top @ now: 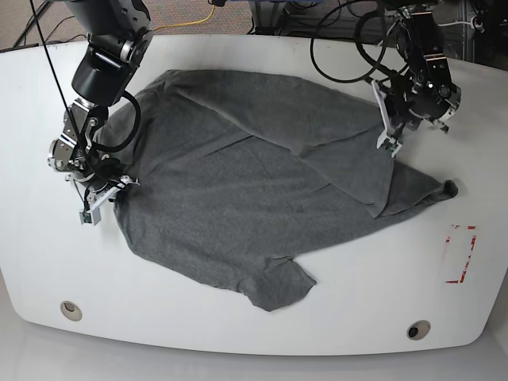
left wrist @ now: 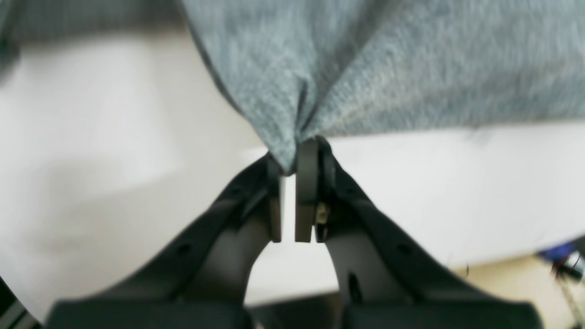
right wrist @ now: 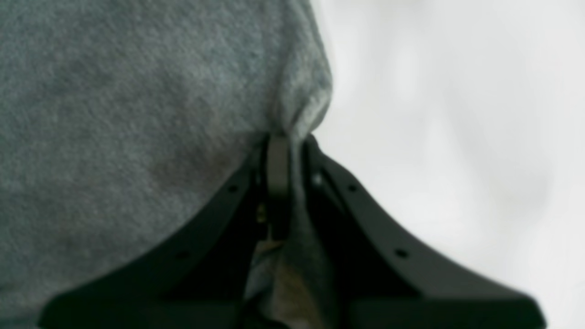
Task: Layout the t-shirt on the table in an organized manner, then fold the t-shirt properly
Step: 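Open the left gripper and raise it off the shirt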
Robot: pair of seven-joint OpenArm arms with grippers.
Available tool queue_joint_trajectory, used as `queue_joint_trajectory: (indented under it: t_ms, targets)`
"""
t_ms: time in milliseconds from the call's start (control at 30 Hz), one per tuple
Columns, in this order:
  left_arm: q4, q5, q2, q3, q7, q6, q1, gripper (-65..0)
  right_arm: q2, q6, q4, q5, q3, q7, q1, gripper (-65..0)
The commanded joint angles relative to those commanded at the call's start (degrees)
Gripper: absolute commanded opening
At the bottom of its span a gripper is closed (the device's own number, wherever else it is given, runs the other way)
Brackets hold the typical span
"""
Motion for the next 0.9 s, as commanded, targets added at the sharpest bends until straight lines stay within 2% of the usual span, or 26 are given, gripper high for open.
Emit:
queue_joint_trajectory:
  t_ms: [100, 333, 533, 733, 900]
  targets:
    - [0.09, 0.0, -1.23, -0.79, 0.0, 0.0, 2.99, -64.6, 0.0, 0.0, 0.0, 0.0, 0.0, 0.0, 0.0, -60.9]
    - [0.35, 0.0, -3.78, -9.32, 0.0, 0.0, 10.55, -64.6, -1.23, 0.0, 0.0, -0.09, 0.0, 0.0, 0.09, -60.9]
    - [0.35, 0.0, -6.95, -14.07, 0.0, 0.0, 14.86, -64.6, -1.49, 0.0, 0.0, -0.09, 0.0, -0.09, 0.0, -60.9]
    - [0.35, 0.0, -7.47, -18.55, 0.0, 0.0, 17.93, -64.4, -1.49, -0.44, 0.26, -0.35, 0.09, -0.26, -0.09, -60.9]
    - [0.26, 0.0, -7.56, -19.25, 0.0, 0.0, 21.71, -64.2, -1.14, -0.53, 0.26, -0.44, 0.35, -0.35, -0.88, -60.9]
